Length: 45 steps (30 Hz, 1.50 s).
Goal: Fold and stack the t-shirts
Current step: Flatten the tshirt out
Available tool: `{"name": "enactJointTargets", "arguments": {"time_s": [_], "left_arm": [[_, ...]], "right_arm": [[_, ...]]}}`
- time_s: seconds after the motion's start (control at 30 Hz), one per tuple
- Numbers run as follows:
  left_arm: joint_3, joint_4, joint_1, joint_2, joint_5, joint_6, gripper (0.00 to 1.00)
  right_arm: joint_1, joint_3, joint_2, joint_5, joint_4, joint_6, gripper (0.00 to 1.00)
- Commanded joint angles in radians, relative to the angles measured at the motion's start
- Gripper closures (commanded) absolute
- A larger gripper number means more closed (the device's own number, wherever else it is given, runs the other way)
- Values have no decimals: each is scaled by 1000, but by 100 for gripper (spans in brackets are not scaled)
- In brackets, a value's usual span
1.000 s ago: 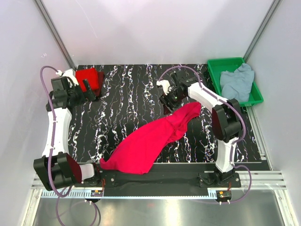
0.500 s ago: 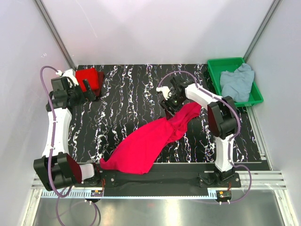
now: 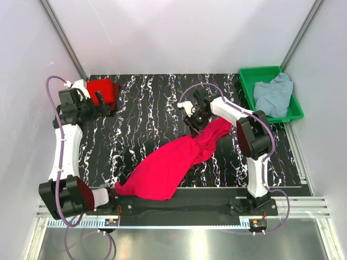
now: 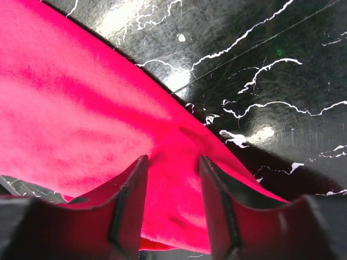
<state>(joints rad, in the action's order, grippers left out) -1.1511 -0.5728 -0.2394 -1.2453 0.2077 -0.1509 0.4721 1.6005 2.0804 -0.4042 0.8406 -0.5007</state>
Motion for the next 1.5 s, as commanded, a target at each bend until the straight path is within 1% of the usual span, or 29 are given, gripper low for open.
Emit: {"name": "enactJointTargets", "arguments": {"time_s": [0.0,0.13,0.27,0.3,0.33,0.5,0.57,0.77,0.93,1.1,1.23,1.33,1.37,1.47], "left_arm": [[11,56,-8,29,21,1,1],[16,59,-8,30,24,-1,1],[11,59,-9,26,24,-6,1],[11,59,-11,26,27,-4,1],[10,59,-9,24,27,-4,1],[11,65,-9,18,35,-12,1],[10,67,-11,14,39,-15,1],[2,67,-9,1,53,-22,1],[8,62,-9,-2,74,-24,1],[21,70,3,-19,102,-32,3],[24,54,40,-29,102,-7,4],[16,27,107,-42,79,51,4],[10,18,153,-45,70,69,4],[-12,-21,233,-62,56,135,4]], "right_arm": [[11,36,9,34,2,-6,52],[17,41,18,50,5,-6,58],[20,42,15,57,0,-2,74],[20,42,12,68,-5,1,83],[20,47,10,73,-6,2,87],[20,96,1,146,-26,-1,100],[14,147,7,166,-41,11,100],[-29,292,59,306,-119,57,100],[-101,384,70,309,-123,68,100],[-142,398,60,350,-149,68,100],[-185,417,60,366,-164,70,100],[-208,467,56,373,-172,71,100],[-216,478,55,383,-176,70,100],[-227,515,47,389,-178,71,100]]}}
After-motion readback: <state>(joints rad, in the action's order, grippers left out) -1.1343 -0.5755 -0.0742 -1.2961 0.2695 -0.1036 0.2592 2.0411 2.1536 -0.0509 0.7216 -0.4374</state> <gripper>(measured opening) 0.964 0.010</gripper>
